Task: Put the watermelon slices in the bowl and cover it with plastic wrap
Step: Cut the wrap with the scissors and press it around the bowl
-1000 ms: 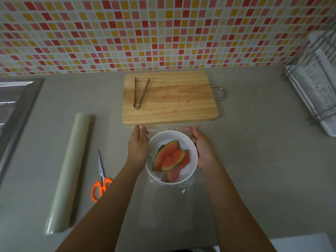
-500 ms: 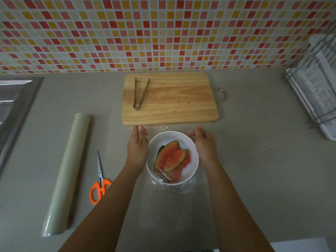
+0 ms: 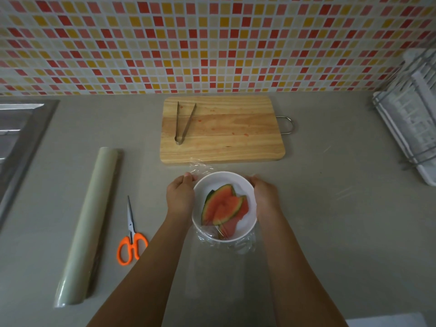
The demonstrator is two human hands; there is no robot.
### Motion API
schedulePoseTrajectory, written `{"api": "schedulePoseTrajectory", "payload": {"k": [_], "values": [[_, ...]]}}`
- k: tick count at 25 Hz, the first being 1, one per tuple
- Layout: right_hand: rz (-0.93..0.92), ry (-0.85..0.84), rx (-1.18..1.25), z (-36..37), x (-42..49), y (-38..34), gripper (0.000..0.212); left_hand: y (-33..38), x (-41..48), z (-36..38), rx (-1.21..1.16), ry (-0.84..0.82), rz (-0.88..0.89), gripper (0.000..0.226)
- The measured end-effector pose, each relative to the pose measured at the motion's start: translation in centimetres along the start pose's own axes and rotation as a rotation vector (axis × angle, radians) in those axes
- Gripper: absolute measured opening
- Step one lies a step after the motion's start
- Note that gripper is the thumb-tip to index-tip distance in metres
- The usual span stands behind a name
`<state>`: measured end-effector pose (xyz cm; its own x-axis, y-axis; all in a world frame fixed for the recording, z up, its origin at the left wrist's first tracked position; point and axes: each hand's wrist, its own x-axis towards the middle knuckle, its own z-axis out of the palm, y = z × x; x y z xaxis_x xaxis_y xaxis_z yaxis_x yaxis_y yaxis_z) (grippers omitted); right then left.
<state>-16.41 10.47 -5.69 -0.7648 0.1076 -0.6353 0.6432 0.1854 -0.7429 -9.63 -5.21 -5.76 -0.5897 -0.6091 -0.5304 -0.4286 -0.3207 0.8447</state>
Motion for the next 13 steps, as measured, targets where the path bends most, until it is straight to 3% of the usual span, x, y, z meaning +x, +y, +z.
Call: {"api": "schedulePoseTrajectory", "payload": {"k": [2,7,11,13], "values": [[-0.022,0.03,-0.021,0.2,-0.2,0.0,0.021,0.2,0.0,0.0,-0.031,0.008,-0.04,0.019],[-0.078,0.155,0.097,0.5,-0.3,-0.3,0.056,0.3,-0.5,0.1,-0.013,0.073,-0.062,0.032],[-0.051,0.057,0.118,0.3,-0.6,-0.3,0.046,0.5,-1.1,0.1,-0.095,-0.004,0.007,0.036],[-0.009,-0.037,0.124,0.5,-0.6,-0.3,0.039,0.6,-0.9,0.2,0.007,-0.02,-0.001,0.037]]}}
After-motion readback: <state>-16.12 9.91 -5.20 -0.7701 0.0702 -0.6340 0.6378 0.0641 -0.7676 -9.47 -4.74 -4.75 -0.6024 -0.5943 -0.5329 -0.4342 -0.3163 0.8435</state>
